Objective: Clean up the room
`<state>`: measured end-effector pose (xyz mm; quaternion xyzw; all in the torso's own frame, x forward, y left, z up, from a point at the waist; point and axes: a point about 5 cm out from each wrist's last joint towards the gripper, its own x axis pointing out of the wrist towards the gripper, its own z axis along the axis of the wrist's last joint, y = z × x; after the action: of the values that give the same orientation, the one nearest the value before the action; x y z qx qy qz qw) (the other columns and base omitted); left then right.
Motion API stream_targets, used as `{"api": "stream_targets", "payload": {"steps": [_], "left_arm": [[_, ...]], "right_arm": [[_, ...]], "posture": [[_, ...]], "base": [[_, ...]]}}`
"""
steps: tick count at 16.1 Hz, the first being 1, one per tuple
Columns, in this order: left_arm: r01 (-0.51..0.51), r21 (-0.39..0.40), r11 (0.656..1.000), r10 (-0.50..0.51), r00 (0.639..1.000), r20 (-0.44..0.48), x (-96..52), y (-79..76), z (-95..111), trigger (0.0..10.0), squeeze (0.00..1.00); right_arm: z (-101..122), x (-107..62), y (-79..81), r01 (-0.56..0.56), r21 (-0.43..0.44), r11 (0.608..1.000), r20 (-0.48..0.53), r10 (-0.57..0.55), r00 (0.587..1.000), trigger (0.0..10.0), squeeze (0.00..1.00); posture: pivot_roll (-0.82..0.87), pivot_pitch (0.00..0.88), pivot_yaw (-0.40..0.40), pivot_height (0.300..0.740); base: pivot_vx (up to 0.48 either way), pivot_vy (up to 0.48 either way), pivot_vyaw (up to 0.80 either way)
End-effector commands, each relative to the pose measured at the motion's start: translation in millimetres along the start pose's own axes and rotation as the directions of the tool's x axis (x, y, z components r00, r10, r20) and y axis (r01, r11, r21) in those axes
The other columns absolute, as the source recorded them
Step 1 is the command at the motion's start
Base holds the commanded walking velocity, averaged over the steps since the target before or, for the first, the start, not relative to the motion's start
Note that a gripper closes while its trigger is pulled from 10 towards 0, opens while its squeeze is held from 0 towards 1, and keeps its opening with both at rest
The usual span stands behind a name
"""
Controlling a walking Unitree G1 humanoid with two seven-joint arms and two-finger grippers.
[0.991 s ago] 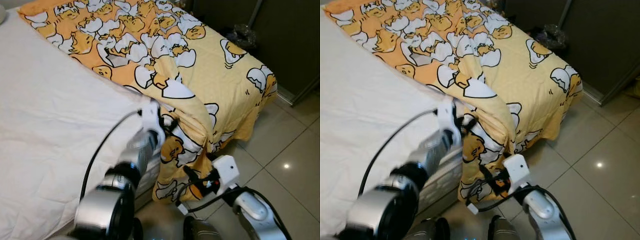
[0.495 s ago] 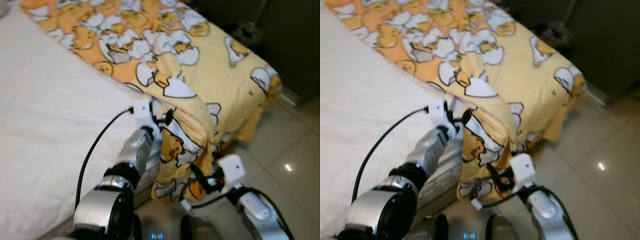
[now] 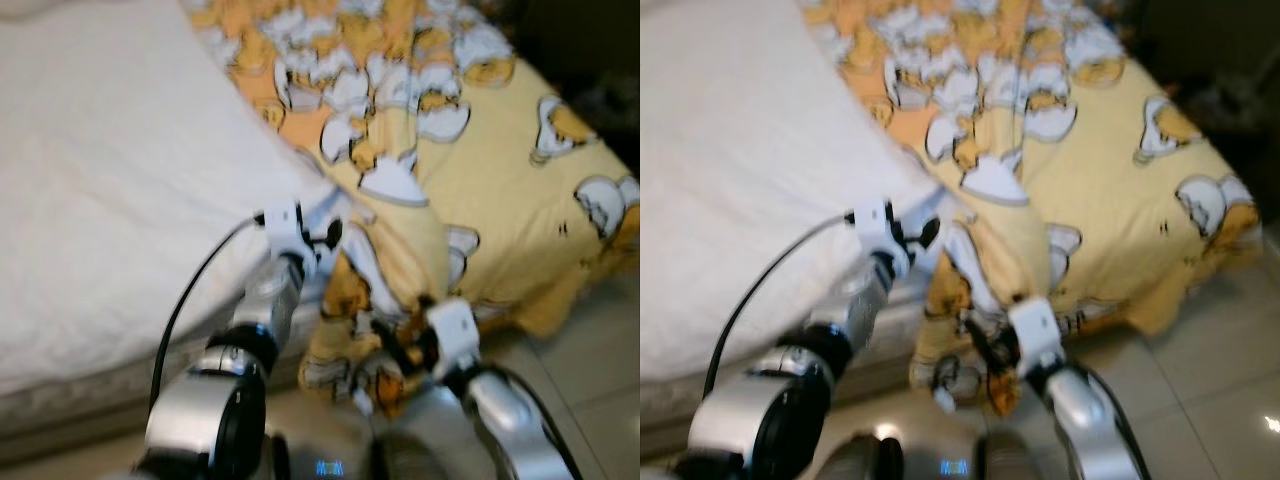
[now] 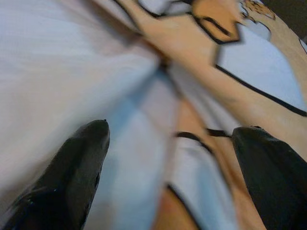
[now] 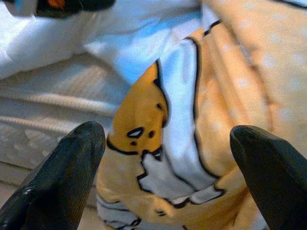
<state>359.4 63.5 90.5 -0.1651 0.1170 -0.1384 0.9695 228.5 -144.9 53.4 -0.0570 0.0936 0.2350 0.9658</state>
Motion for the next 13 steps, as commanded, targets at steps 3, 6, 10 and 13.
{"api": "stream_targets", "payload": {"steps": [3, 6, 10, 13], "left_arm": [[0.028, 0.022, 0.999, -0.027, 1.000, -0.010, 2.6, -11.4, -0.9, 10.0, 1.00], [0.004, 0.046, 0.999, -0.003, 1.000, -0.011, 2.9, -6.4, 1.7, 10.0, 0.97], [-0.147, 0.025, 0.989, 0.147, 0.989, -0.008, 2.4, 17.7, 11.4, 10.0, 0.00], [-0.161, 0.064, 0.985, 0.156, 0.985, 0.072, 2.3, 19.6, 22.5, 10.0, 0.00]], "right_arm": [[-10.9, -8.8, -5.5, 0.039, 0.002, 0.999, -0.041, -0.039, 0.998, 10.0, 0.00], [-11.1, -9.1, -2.2, 0.033, 0.005, 0.999, -0.037, -0.033, 0.999, 10.0, 0.00], [-11.9, -13.4, 2.4, 0.022, 0.003, 1.000, -0.037, -0.022, 0.999, 10.0, 0.00], [-9.8, -14.9, 0.7, 0.034, -0.003, 0.999, -0.027, -0.034, 0.999, 10.0, 0.00]], "posture": [[-0.28, 0.167, 0.046, 0.731], [-0.28, 0.163, 0.048, 0.731], [-0.29, 0.163, 0.051, 0.731], [-0.29, 0.157, 0.054, 0.731]], "base": [[0.081, -0.421, 0.00], [0.200, -0.245, 0.00], [0.000, 0.000, 0.00], [0.000, 0.000, 0.00]]}}
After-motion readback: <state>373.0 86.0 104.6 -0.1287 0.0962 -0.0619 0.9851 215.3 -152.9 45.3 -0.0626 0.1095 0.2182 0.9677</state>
